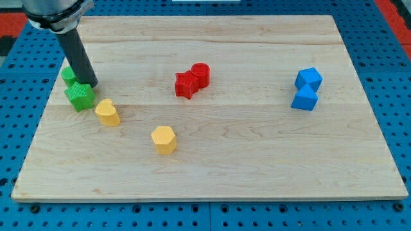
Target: Push the red star bottom right to the red circle
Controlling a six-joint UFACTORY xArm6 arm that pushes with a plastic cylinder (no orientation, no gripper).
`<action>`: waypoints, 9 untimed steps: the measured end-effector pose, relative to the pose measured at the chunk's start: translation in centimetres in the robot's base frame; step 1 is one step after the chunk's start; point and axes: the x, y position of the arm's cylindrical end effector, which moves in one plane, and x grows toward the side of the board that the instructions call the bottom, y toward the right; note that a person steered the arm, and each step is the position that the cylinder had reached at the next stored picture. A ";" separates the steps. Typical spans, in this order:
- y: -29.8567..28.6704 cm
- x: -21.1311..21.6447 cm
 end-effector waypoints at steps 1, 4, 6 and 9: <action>1.2 -5.8; -8.1 -1.4; -6.1 1.0; -3.0 -3.6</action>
